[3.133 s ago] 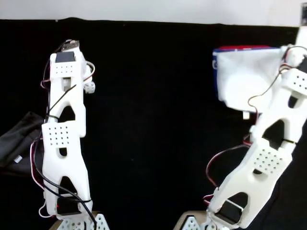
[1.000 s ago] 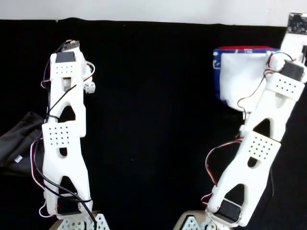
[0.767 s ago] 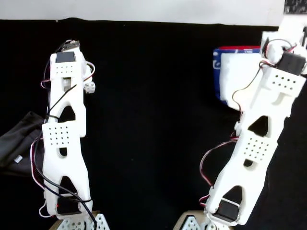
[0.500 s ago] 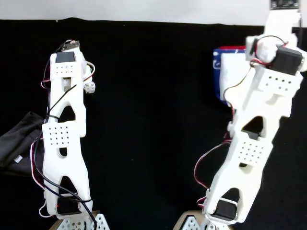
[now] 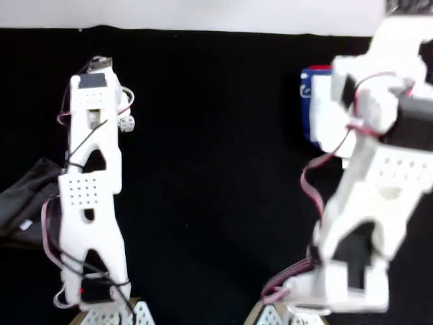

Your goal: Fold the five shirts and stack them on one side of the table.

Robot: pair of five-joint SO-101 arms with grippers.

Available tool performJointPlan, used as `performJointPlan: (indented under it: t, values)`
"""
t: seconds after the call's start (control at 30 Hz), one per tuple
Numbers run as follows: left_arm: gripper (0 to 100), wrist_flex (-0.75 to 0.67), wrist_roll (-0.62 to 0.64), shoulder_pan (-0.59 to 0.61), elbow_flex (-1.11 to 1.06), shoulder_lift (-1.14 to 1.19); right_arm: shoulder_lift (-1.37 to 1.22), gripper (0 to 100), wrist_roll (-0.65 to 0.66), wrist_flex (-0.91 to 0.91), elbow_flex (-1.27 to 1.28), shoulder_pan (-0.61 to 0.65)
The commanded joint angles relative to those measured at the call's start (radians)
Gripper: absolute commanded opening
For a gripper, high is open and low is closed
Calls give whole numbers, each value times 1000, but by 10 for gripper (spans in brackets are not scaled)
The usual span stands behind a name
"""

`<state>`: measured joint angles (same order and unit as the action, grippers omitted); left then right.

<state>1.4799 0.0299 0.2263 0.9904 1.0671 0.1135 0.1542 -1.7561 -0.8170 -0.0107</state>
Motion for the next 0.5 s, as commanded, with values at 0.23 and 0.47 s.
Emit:
performJointPlan:
  t: [0.23,0.47]
  values:
    - [17,-18,6,-16,2,1,394,22,-17,302,1254,93]
    - [17,83,2,10,28,-30,496,26,5,763,1767,147]
